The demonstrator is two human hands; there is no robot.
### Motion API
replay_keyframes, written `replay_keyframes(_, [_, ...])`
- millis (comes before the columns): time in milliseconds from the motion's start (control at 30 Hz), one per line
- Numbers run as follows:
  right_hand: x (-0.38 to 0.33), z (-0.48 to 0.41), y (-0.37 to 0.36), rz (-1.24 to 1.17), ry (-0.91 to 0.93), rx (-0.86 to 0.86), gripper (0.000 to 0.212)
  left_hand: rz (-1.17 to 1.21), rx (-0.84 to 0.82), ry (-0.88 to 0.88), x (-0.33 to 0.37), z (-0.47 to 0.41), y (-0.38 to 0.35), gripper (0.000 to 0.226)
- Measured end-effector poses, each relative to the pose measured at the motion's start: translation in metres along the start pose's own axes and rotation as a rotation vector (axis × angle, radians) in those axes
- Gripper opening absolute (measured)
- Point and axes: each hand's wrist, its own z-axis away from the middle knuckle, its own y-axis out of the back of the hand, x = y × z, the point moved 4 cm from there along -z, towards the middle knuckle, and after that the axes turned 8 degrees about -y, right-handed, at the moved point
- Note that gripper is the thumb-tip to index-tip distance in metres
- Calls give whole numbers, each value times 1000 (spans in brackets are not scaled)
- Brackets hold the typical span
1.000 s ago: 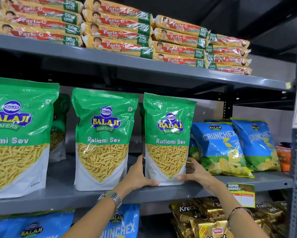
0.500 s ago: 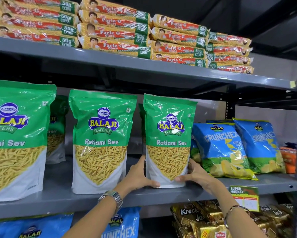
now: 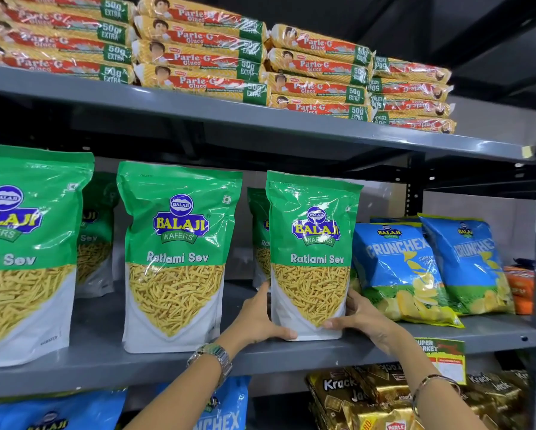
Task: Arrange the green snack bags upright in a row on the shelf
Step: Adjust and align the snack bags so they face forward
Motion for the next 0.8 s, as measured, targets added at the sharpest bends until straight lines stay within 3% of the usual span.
replay_keyframes(133, [-1, 3, -3, -5, 8, -2, 97, 10, -3, -5, -1, 1, -1, 117])
replay_keyframes(233, [-6, 15, -6, 43, 15, 17, 117, -18, 3, -79, 10, 10, 1, 114])
replay_keyframes(300, [-16, 28, -6, 40, 49, 156, 137, 6, 111, -154, 23, 26, 16, 114])
replay_keyframes(333, [-24, 37, -6, 17, 99, 299, 137, 65, 221, -188, 30, 39, 31, 109])
replay_keyframes(400, [-42, 64, -15, -94, 328, 641, 106, 182, 519, -275, 37, 71, 67, 86])
replay_keyframes(467, [-60, 90, -49, -260, 638, 804, 58, 211, 840, -346, 31, 110, 106, 62])
replay_keyframes(533, [-76, 94, -95, -240, 754, 698, 40, 200, 1000, -319, 14, 139, 133, 53])
replay_keyframes(600, [-86, 79, -145, 27, 663, 471, 54, 180, 949, -229, -13, 147, 146, 55])
replay_keyframes(633, [-85, 67, -167, 154, 575, 361, 70, 177, 882, -163, -29, 148, 149, 63])
replay_keyframes(700, [-76, 44, -199, 186, 330, 186, 104, 216, 707, -14, -59, 145, 152, 103])
replay_keyframes(733, [-72, 36, -209, 159, 234, 125, 114, 241, 620, 52, -71, 144, 154, 123])
replay_keyframes(800, [-69, 24, -220, 123, 138, 57, 122, 225, 487, 131, -81, 138, 160, 138])
